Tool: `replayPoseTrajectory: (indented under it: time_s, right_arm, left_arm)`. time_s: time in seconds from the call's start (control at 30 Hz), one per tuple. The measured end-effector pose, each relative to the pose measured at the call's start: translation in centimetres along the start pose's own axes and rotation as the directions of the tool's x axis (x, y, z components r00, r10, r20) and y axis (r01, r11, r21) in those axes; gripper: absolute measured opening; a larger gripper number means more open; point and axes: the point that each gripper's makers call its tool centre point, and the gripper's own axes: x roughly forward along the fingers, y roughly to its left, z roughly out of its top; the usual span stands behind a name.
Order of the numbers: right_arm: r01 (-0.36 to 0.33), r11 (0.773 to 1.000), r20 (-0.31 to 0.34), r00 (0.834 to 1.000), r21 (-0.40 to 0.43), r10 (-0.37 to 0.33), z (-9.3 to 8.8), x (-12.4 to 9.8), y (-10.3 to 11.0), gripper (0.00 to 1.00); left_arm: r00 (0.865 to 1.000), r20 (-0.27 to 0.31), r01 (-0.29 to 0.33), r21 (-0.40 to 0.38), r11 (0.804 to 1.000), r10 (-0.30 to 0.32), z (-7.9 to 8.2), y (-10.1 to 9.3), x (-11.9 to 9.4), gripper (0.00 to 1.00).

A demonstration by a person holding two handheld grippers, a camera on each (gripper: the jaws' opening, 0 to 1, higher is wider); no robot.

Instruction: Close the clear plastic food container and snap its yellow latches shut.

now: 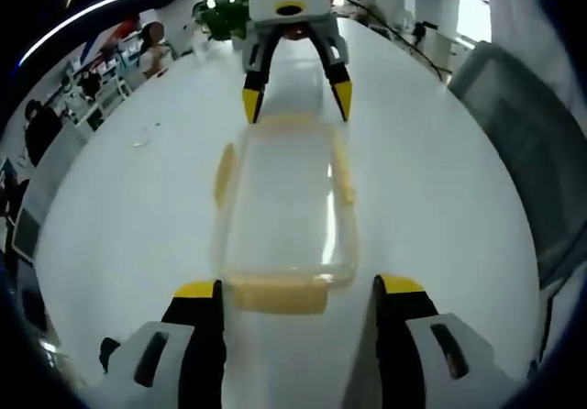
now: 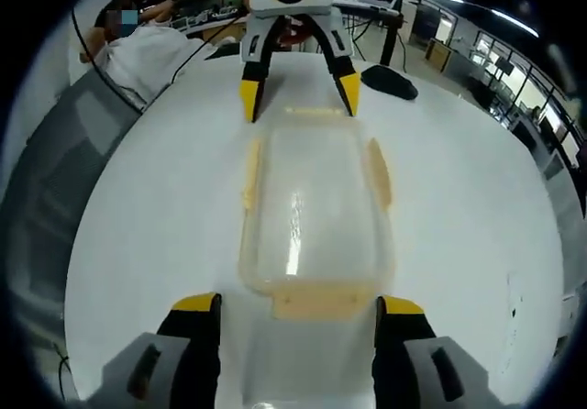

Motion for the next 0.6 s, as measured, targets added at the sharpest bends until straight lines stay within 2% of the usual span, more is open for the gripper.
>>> replayPoseTrajectory:
  time_s: [0.17, 0.37, 0.5, 0.6]
  right_arm:
    - [-0.005, 1.000, -0.016, 1.000, -0.008, 0.005, 0.05, -0.05, -0.16, 0.64]
    - [0.008, 1.000, -0.013, 1.000, 0.013, -0.008, 0.34, 0.01, -0.45, 0.58]
    - [0.022, 0.999, -0.022, 1.000, 0.039, -0.021, 0.32, -0.04, -0.72, 0.52]
    - [0.019, 0.999, -0.014, 1.000, 0.027, -0.019, 0.28, -0.10, -0.76, 0.47]
  left_arm:
    - [1.000, -0.010, 0.028, -0.038, 0.999, -0.028, -0.28, -0.08, 0.03, 0.58]
    - [1.000, -0.009, 0.017, -0.067, 0.998, -0.018, -0.16, 0.45, 0.13, 0.47]
    - [1.000, -0.012, 0.023, -0.056, 0.998, -0.024, -0.13, 0.24, 0.14, 0.47]
    - [1.000, -0.018, 0.014, -0.059, 0.998, -0.015, -0.26, 0.39, 0.09, 0.47]
